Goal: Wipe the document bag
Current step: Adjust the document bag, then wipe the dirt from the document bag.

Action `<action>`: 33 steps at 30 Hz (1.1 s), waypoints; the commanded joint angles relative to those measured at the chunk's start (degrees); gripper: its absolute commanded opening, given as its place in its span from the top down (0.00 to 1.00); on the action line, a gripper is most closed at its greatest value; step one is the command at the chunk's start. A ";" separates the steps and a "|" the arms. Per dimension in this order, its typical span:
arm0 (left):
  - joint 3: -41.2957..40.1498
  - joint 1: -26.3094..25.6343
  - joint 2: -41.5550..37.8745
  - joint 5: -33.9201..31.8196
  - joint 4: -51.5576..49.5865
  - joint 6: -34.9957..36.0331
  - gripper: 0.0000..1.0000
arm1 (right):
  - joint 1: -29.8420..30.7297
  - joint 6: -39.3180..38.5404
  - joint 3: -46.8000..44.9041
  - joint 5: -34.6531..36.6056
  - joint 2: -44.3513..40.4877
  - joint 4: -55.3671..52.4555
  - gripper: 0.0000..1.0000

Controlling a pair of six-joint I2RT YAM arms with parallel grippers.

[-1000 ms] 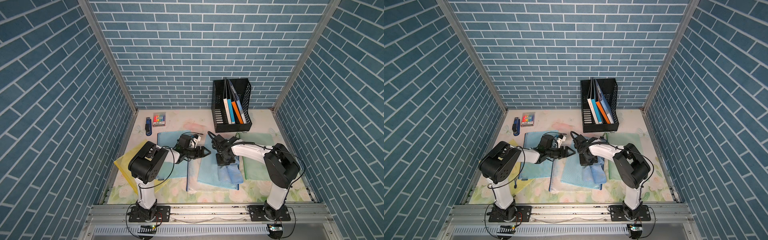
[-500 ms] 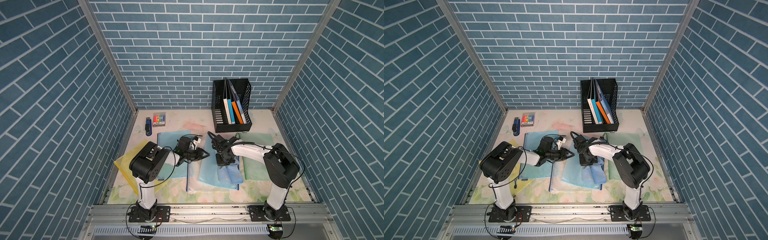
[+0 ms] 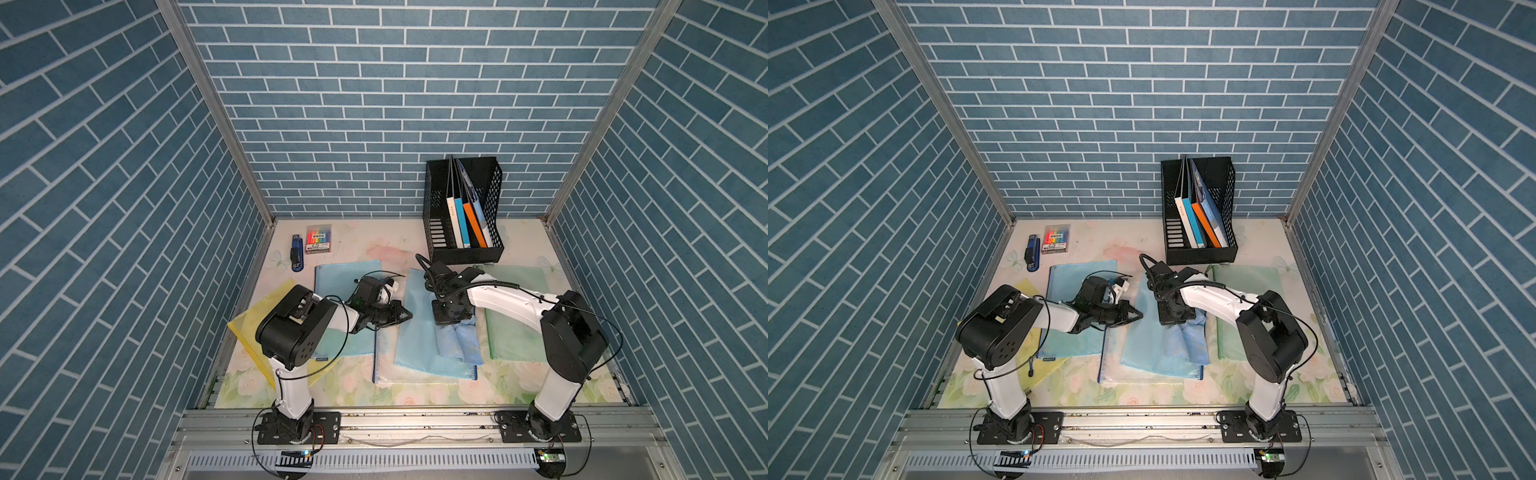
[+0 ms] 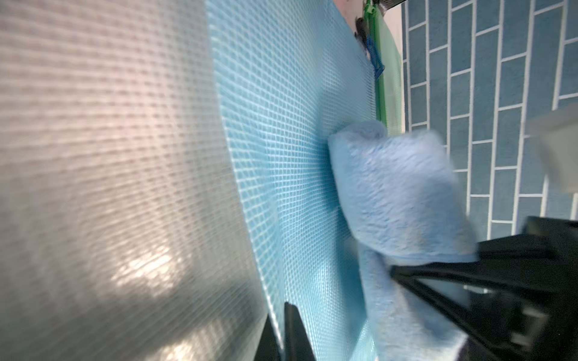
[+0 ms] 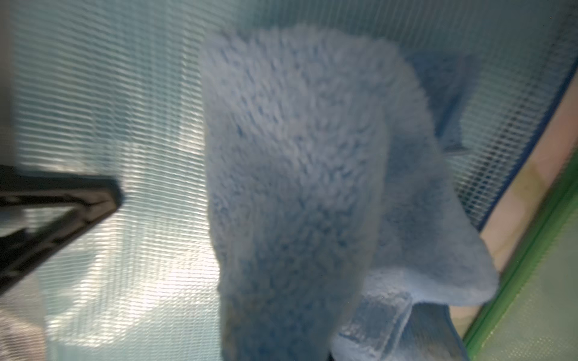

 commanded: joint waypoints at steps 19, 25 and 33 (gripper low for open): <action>-5.51 3.12 -10.14 -2.91 -11.96 5.63 1.00 | 3.75 0.72 10.48 -6.09 11.10 7.38 1.00; -4.47 0.33 -12.98 -2.92 -8.90 0.89 1.00 | 2.51 -0.66 9.28 -1.20 9.09 3.24 1.00; -6.80 -1.72 -10.25 -5.46 -1.79 -4.00 1.00 | -0.88 -0.83 6.15 0.72 8.57 1.90 1.00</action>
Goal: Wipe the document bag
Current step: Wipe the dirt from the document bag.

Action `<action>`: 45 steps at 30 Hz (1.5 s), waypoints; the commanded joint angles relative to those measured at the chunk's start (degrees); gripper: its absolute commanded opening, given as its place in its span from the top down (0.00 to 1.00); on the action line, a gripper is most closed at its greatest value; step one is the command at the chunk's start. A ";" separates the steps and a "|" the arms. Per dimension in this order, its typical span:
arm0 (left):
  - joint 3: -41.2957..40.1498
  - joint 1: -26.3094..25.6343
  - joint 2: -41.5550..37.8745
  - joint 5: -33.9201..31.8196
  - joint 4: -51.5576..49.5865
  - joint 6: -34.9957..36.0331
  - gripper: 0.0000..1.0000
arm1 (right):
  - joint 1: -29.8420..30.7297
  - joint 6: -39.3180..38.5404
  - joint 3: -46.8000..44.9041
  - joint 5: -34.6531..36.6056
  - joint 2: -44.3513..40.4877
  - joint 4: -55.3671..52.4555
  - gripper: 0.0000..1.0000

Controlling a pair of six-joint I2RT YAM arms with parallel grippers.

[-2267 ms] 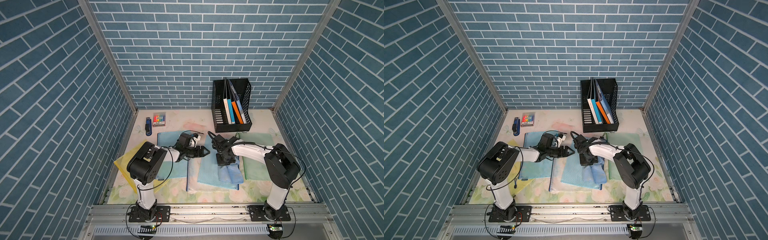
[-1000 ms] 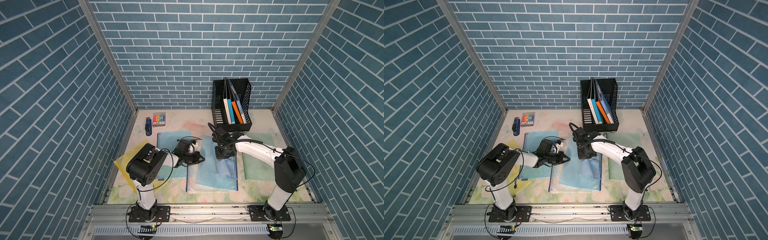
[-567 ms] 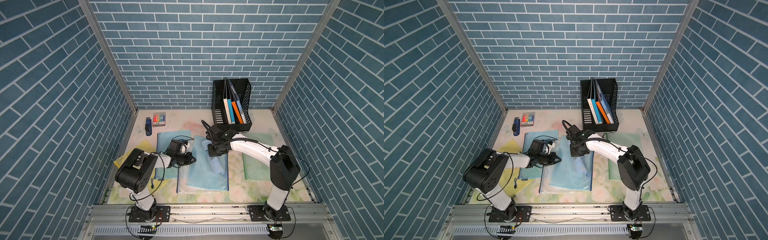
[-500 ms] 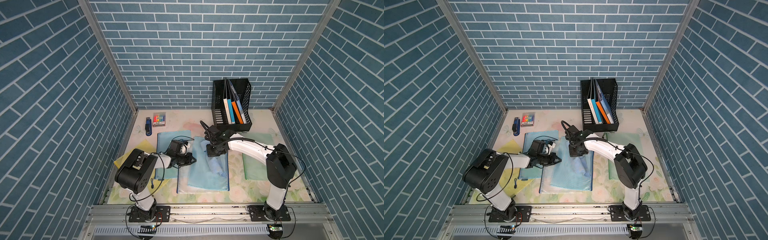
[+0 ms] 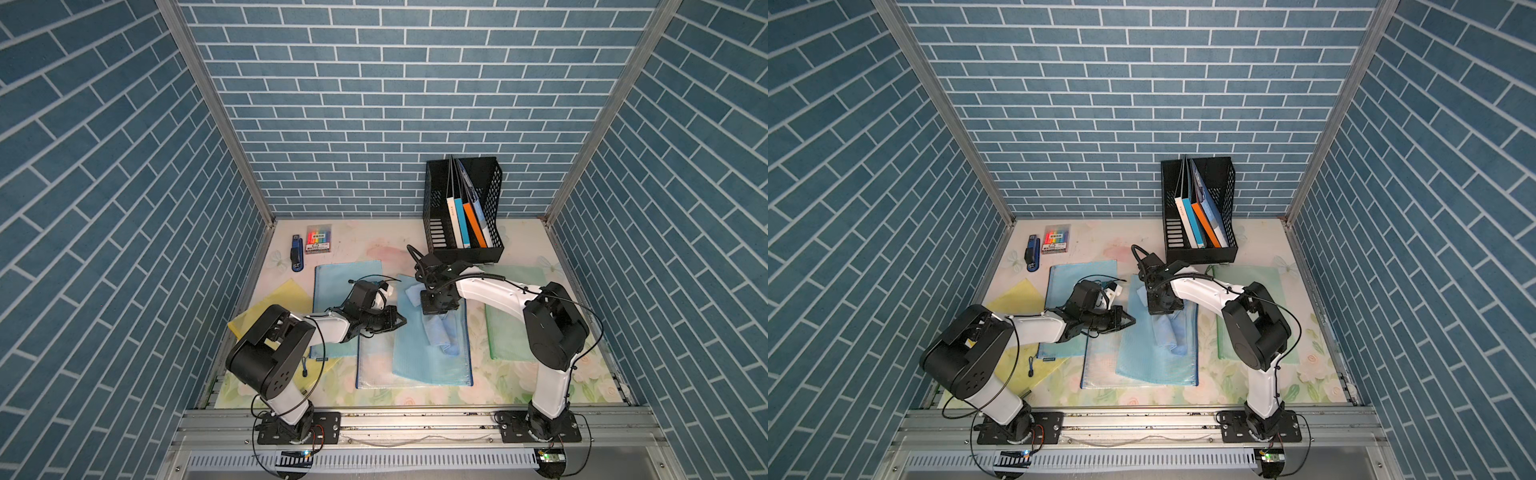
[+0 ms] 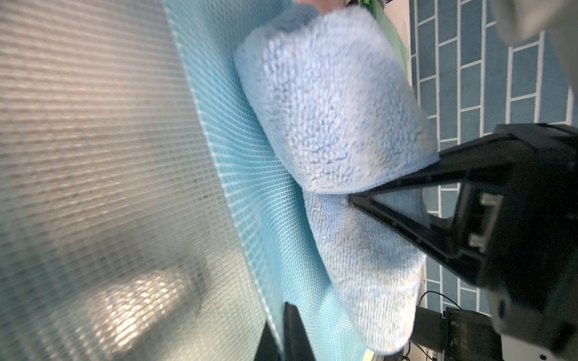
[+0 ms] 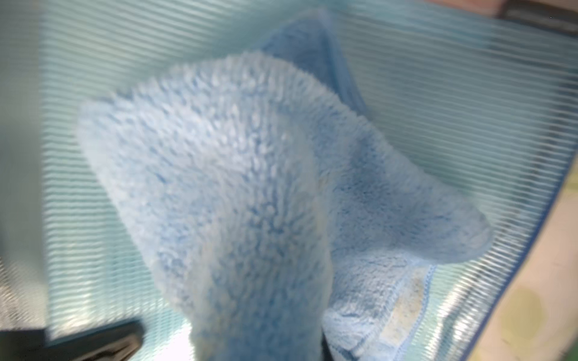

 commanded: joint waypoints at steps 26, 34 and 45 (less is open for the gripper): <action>-10.83 -1.03 1.57 -11.71 15.88 -17.20 1.00 | -9.25 -10.17 -0.52 2.28 1.38 -3.57 1.00; -10.26 -1.19 -0.66 -9.73 13.94 -17.03 1.00 | -3.19 -6.74 9.05 -4.39 9.13 -1.94 1.00; -14.11 -1.06 -1.94 -7.05 19.81 -20.64 1.00 | 4.91 5.07 23.62 -7.63 21.54 0.77 1.00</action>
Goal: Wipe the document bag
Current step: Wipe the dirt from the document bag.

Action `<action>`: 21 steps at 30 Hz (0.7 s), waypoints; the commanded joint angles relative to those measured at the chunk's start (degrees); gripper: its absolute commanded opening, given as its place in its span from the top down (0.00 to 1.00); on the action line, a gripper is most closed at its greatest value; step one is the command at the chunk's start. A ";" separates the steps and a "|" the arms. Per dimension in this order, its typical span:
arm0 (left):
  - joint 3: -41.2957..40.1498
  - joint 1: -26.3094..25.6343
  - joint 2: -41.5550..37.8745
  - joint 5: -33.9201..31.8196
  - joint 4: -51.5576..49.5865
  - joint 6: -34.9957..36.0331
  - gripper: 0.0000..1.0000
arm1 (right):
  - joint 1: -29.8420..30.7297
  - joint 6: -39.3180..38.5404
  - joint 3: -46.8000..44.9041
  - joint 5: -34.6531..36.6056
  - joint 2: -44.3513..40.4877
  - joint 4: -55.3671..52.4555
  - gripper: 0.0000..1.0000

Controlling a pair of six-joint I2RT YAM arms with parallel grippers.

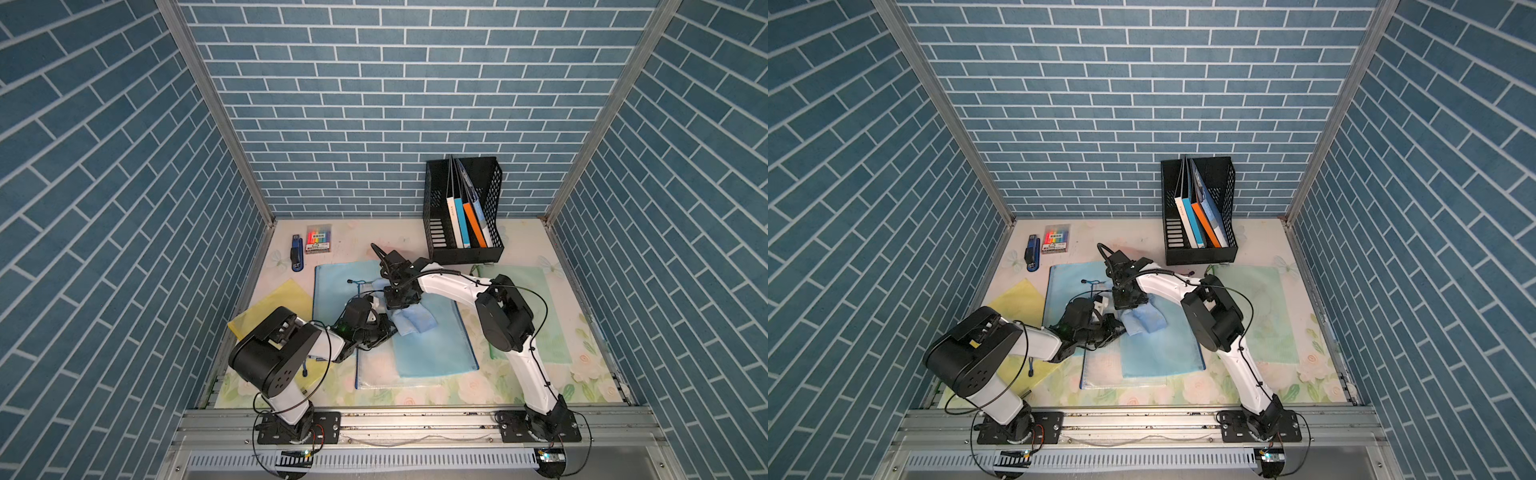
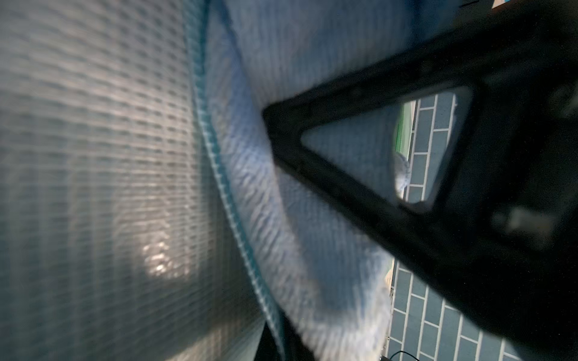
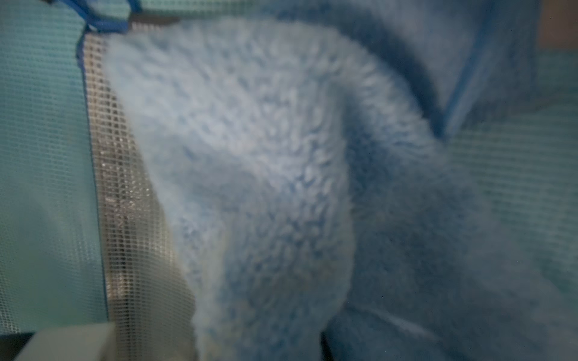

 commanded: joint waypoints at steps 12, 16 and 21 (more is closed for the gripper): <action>-1.04 0.16 -0.83 -2.78 4.20 -1.18 1.00 | -12.08 -5.42 -22.17 10.88 -18.70 -3.47 1.00; -1.04 0.17 1.22 -2.37 6.83 -0.77 1.00 | -12.13 -5.22 -23.02 10.27 -18.18 -2.56 1.00; -0.55 0.17 5.40 0.69 11.78 -2.64 1.00 | -6.47 -2.12 -18.57 5.81 -14.01 0.66 1.00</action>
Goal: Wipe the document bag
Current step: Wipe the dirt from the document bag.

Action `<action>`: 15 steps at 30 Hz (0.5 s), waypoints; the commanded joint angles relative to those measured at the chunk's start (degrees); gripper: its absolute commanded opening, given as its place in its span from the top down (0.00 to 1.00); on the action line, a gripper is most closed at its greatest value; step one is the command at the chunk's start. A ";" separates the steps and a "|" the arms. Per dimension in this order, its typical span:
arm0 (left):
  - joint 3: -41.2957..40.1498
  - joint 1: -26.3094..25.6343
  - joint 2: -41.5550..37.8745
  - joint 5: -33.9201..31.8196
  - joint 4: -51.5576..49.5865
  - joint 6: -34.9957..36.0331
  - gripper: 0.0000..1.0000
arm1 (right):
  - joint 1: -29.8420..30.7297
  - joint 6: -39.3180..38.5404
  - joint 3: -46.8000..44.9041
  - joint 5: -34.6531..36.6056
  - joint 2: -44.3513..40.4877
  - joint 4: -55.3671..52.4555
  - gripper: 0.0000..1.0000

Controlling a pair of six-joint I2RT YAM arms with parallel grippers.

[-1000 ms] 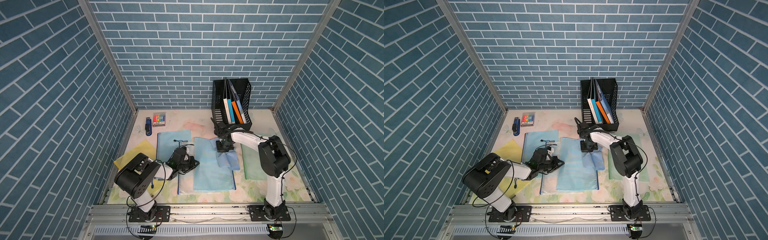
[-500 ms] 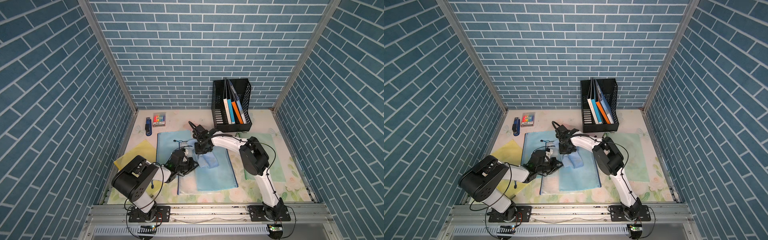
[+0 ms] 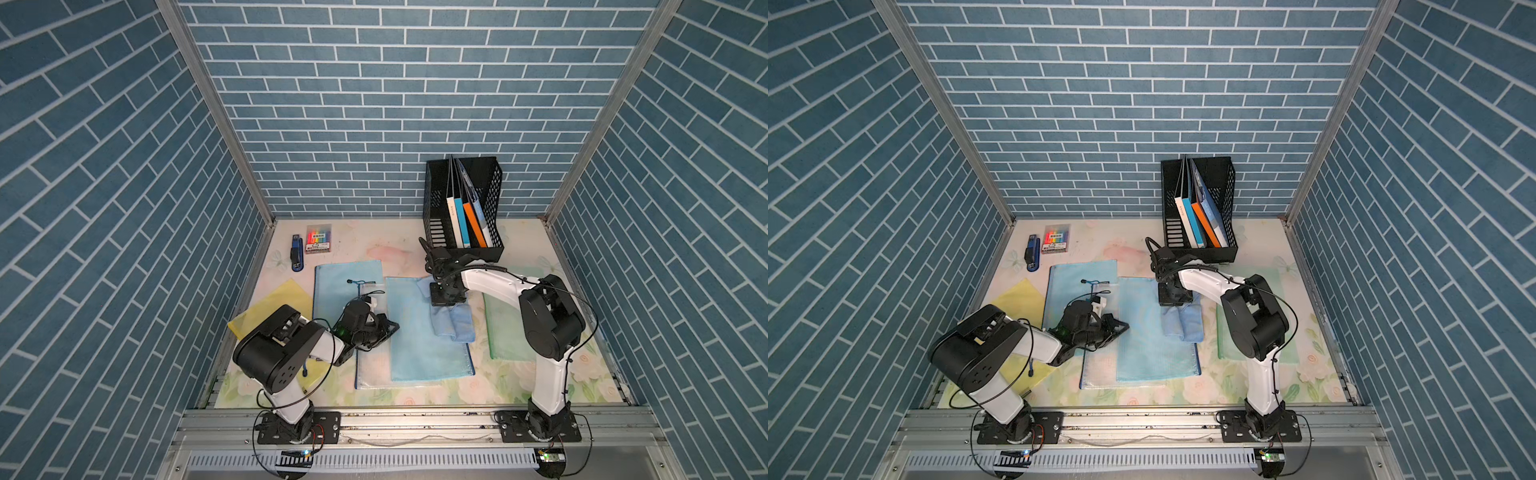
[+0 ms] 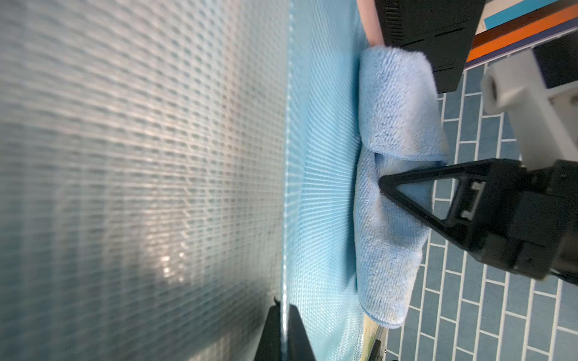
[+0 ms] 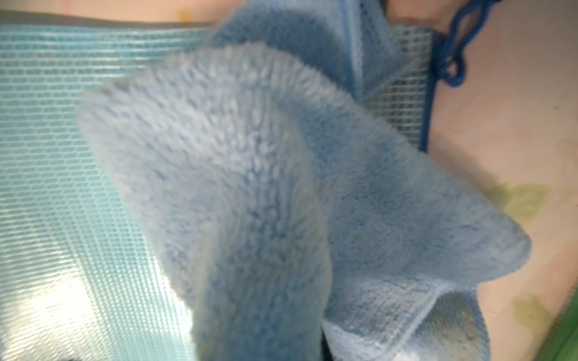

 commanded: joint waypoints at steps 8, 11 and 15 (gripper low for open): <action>-1.08 0.07 -0.69 1.39 2.22 -0.05 1.00 | 12.90 6.18 11.24 -10.17 10.68 5.68 1.00; -1.69 0.21 -0.98 1.15 1.94 0.27 1.00 | 12.29 5.53 8.39 -7.45 9.34 4.48 1.00; -3.15 0.49 -1.59 0.51 3.53 -0.73 1.00 | 8.57 5.06 -0.26 0.15 2.40 2.75 1.00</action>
